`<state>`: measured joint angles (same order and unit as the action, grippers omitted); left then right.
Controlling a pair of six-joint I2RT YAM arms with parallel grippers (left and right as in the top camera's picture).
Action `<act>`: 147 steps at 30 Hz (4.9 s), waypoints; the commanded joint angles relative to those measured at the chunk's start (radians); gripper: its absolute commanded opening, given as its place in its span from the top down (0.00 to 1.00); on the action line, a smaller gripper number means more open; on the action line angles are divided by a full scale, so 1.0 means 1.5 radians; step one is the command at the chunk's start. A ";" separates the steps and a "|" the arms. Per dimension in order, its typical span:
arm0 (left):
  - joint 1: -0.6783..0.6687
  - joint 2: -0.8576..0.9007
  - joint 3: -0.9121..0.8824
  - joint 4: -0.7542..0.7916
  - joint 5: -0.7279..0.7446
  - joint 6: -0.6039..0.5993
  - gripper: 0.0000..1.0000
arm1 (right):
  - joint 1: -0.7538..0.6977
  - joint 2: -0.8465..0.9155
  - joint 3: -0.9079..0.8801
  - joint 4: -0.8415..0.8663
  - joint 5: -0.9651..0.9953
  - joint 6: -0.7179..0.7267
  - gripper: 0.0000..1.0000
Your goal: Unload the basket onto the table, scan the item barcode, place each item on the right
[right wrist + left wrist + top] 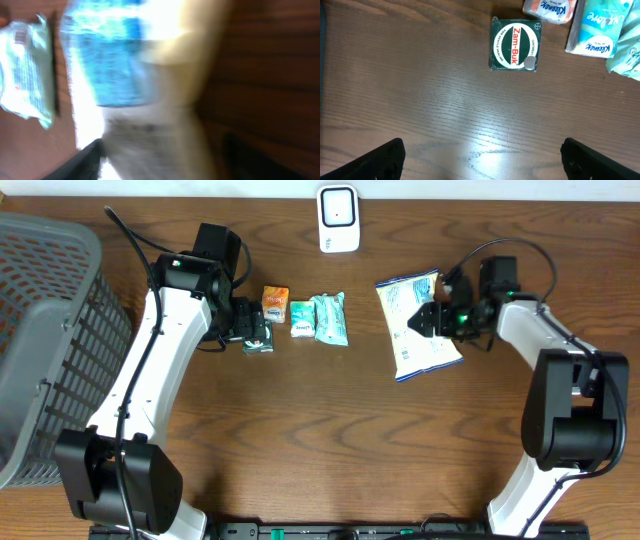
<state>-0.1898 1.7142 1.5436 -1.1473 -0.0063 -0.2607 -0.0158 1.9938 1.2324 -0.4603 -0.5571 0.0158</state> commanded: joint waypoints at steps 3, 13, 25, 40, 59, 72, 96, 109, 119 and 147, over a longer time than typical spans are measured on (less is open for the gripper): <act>0.004 -0.002 0.009 -0.002 -0.006 0.004 0.02 | 0.027 -0.008 -0.033 0.027 -0.025 0.026 0.96; 0.004 -0.002 0.009 -0.002 -0.006 0.004 0.02 | 0.027 -0.009 -0.023 0.237 -0.345 0.185 0.99; 0.004 -0.002 0.009 -0.002 -0.006 0.004 0.02 | 0.043 -0.149 -0.018 0.477 -0.391 0.353 0.99; 0.004 -0.002 0.009 -0.002 -0.006 0.004 0.02 | 0.163 -0.195 -0.018 0.496 -0.385 0.399 0.99; 0.004 -0.002 0.009 -0.002 -0.006 0.004 0.02 | 0.175 -0.195 -0.018 0.656 -0.388 0.563 0.99; 0.004 -0.002 0.009 -0.002 -0.006 0.004 0.02 | 0.177 -0.195 -0.018 0.656 -0.404 0.563 0.99; 0.004 -0.002 0.009 -0.002 -0.006 0.004 0.02 | 0.184 -0.195 -0.018 0.130 0.609 0.019 0.99; 0.004 -0.002 0.009 -0.002 -0.006 0.004 0.02 | 0.178 -0.183 -0.024 0.091 0.801 -0.039 0.83; 0.004 -0.002 0.009 -0.002 -0.006 0.004 0.02 | -0.085 -0.182 -0.024 0.056 0.292 0.054 0.27; 0.004 -0.002 0.009 -0.002 -0.006 0.004 0.03 | -0.196 -0.155 -0.023 0.082 0.004 0.053 0.99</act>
<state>-0.1898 1.7142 1.5436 -1.1473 -0.0067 -0.2607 -0.3737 1.9320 1.1908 -0.3313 -0.6243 0.0879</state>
